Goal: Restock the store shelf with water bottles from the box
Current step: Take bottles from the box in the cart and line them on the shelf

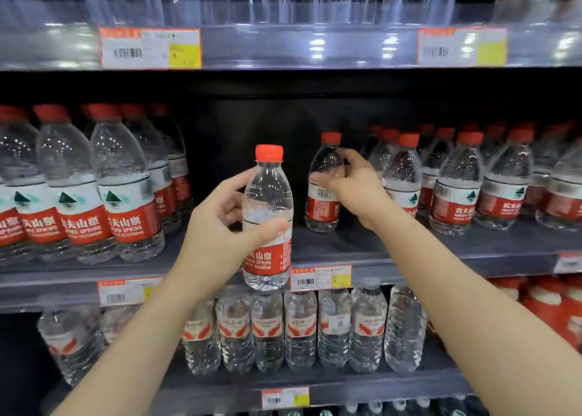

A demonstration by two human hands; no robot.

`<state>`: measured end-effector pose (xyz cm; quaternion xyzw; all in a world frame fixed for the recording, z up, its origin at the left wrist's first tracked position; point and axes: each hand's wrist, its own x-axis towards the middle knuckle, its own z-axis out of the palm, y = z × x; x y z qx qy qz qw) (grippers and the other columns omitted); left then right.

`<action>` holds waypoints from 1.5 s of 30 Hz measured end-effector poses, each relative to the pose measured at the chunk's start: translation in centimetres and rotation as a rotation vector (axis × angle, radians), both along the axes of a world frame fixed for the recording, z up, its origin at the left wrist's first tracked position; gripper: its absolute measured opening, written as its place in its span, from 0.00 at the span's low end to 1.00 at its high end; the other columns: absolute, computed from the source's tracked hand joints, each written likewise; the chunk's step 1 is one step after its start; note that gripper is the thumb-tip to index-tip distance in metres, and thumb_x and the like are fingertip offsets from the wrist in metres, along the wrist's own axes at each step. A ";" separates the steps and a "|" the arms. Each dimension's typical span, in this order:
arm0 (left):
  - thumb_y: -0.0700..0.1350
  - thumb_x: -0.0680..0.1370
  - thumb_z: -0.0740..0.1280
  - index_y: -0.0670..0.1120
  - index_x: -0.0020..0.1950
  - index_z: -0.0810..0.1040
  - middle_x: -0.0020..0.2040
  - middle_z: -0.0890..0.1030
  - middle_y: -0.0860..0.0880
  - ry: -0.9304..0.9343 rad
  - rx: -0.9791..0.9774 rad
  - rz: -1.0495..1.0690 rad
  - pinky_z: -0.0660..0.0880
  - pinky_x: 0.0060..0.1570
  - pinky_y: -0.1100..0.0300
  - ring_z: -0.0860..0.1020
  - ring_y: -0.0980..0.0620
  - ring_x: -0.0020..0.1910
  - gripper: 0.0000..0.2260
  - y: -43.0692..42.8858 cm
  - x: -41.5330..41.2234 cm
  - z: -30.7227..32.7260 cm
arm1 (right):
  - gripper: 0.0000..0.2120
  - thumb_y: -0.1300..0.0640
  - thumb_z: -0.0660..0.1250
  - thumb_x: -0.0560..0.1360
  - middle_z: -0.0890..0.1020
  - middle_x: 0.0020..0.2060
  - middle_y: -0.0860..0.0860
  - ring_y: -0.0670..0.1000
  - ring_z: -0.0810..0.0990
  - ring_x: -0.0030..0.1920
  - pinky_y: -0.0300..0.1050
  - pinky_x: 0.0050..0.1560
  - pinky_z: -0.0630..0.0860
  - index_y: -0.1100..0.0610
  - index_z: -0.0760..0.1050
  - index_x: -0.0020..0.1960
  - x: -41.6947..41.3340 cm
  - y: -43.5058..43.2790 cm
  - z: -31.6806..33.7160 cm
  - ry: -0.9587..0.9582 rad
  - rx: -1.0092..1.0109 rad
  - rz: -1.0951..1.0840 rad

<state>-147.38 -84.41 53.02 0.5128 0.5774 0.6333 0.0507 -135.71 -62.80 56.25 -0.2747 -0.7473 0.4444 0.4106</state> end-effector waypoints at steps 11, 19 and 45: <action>0.53 0.65 0.85 0.60 0.73 0.75 0.58 0.85 0.57 0.047 0.097 -0.033 0.81 0.52 0.64 0.84 0.56 0.59 0.38 0.7 0.4 0.2 | 0.28 0.47 0.76 0.75 0.78 0.53 0.48 0.54 0.80 0.59 0.46 0.59 0.75 0.53 0.71 0.70 -0.7 1.4 0.9 -0.202 0.019 -0.206; 0.52 0.65 0.82 0.64 0.69 0.74 0.58 0.86 0.58 0.001 0.145 -0.008 0.80 0.51 0.67 0.84 0.58 0.58 0.35 1.6 1.2 0.9 | 0.28 0.49 0.75 0.76 0.80 0.65 0.56 0.59 0.78 0.66 0.47 0.61 0.73 0.56 0.73 0.72 -2.4 1.4 0.8 -0.140 0.007 -0.286; 0.39 0.70 0.81 0.63 0.70 0.75 0.57 0.86 0.56 0.054 0.069 0.010 0.81 0.52 0.63 0.84 0.57 0.57 0.34 1.4 1.2 0.5 | 0.34 0.45 0.73 0.76 0.83 0.62 0.54 0.59 0.80 0.63 0.48 0.65 0.76 0.53 0.66 0.78 -5.0 5.8 -0.9 -0.061 -0.015 -0.227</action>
